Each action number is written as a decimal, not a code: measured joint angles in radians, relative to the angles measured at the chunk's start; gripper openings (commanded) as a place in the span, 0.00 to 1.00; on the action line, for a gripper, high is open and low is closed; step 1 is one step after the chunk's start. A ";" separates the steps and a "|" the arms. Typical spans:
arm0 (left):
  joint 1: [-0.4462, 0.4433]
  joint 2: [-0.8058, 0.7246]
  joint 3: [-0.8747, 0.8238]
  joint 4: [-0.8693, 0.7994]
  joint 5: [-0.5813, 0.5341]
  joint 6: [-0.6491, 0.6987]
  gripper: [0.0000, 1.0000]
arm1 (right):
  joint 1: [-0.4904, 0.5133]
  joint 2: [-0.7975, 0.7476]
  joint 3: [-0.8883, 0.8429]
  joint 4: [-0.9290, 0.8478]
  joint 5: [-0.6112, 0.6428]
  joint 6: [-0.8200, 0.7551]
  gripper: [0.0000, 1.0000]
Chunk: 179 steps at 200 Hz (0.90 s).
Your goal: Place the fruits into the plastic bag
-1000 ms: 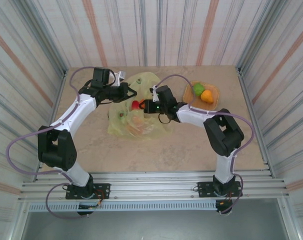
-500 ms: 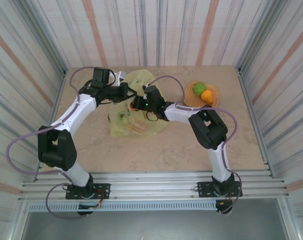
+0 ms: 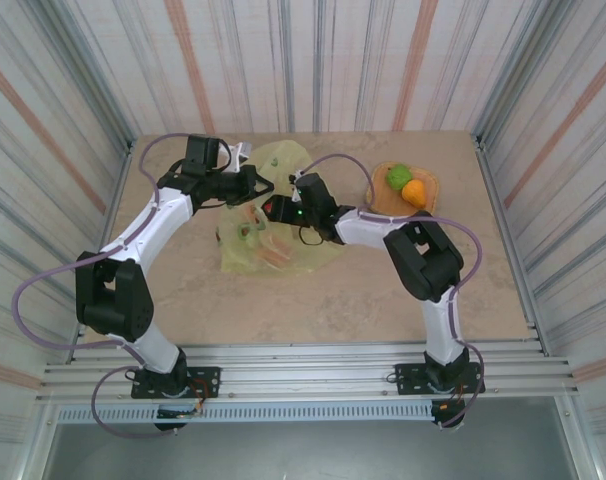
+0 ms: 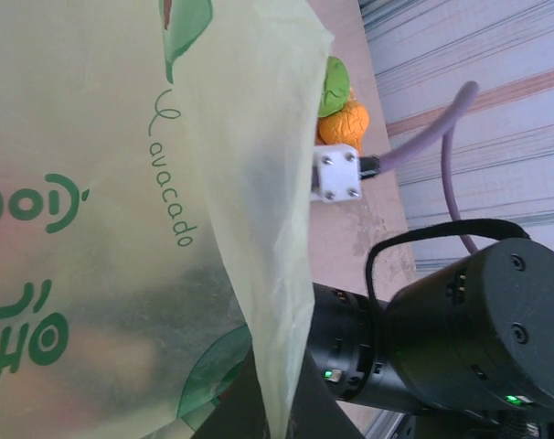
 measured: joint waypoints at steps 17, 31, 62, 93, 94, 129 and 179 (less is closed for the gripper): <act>0.000 0.000 0.000 0.000 0.000 0.000 0.00 | -0.011 -0.061 -0.051 -0.015 0.002 -0.031 0.75; 0.000 0.000 0.000 0.000 0.000 0.000 0.00 | -0.021 -0.130 -0.105 -0.025 0.004 -0.058 0.73; 0.000 0.000 0.000 0.000 0.000 0.000 0.00 | -0.033 -0.264 -0.206 -0.042 0.000 -0.101 0.67; 0.000 0.000 0.000 0.000 0.001 0.000 0.00 | -0.006 -0.332 -0.317 -0.039 -0.027 -0.103 0.63; 0.000 0.000 0.000 0.000 0.001 0.000 0.00 | -0.005 -0.332 -0.319 -0.039 -0.028 -0.103 0.63; 0.000 0.000 0.000 0.000 0.004 0.000 0.00 | 0.114 -0.357 -0.384 -0.042 -0.032 -0.081 0.64; 0.005 0.002 0.000 0.000 0.008 0.000 0.00 | 0.237 -0.435 -0.383 -0.076 0.068 -0.091 0.76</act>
